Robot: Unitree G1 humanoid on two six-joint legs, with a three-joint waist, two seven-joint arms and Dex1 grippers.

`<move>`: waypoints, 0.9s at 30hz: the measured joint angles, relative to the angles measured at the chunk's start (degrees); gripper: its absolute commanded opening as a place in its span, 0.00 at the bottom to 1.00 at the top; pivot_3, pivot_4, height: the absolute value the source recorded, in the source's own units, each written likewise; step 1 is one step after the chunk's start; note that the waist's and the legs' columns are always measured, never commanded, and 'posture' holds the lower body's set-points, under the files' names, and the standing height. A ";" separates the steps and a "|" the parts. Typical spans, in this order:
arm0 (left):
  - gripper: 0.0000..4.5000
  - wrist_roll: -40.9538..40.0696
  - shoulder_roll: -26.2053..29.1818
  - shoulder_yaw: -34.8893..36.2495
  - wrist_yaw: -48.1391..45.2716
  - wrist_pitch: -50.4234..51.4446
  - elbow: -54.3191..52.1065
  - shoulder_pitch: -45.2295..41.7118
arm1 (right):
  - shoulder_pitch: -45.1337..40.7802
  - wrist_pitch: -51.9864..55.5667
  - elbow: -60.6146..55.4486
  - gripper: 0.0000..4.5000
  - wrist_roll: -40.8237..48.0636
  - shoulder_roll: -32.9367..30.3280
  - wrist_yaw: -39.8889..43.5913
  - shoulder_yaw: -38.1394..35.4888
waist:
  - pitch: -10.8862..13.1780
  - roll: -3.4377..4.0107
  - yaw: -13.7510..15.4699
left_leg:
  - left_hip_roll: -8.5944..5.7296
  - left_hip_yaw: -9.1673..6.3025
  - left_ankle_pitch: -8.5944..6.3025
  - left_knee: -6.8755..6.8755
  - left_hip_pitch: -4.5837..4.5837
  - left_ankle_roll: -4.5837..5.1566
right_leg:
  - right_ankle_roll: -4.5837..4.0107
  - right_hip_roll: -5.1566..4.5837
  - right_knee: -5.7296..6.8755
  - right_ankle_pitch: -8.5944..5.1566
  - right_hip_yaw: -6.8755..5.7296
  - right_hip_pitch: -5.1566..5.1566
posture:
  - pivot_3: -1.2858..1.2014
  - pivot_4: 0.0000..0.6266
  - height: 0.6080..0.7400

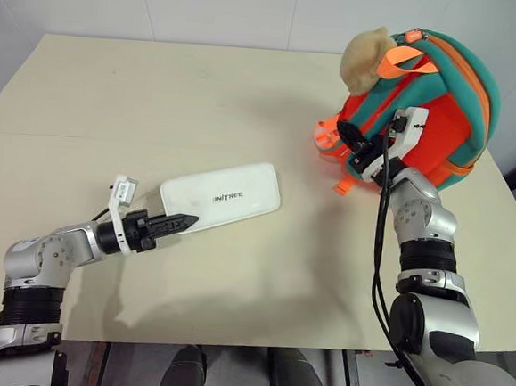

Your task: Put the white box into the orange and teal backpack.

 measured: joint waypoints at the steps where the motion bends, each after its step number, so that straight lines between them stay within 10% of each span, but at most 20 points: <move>1: 0.32 -0.51 0.62 0.90 -0.11 0.01 -0.05 0.28 | 1.06 3.83 -3.93 0.03 2.19 -0.15 1.81 0.93 | 0.00 0.01 -0.03 | 0.01 0.00 0.00 -0.02 -0.01 0.00 | 0.00 0.00 0.00 -0.01 0.00 -0.02 | 0.52 0.24 1.00; 17: 0.32 -9.92 3.94 17.13 3.83 1.49 -9.33 9.20 | 15.13 57.70 -44.04 0.03 55.14 -17.32 7.22 3.44 | 0.03 0.00 1.98 | 0.02 -0.02 -0.06 -0.10 -0.34 0.03 | -0.15 -0.05 -0.12 -0.22 -0.04 -0.34 | 0.52 0.24 1.00; 27: 0.32 -16.80 3.68 20.92 4.35 0.43 -16.93 11.22 | 21.07 58.36 -46.56 0.03 50.26 -28.33 15.34 6.77 | 0.02 -0.01 1.88 | 0.02 0.03 -0.08 0.07 -0.43 0.04 | -0.13 -0.01 -0.07 -0.21 -0.01 -0.44 | 0.52 0.24 1.00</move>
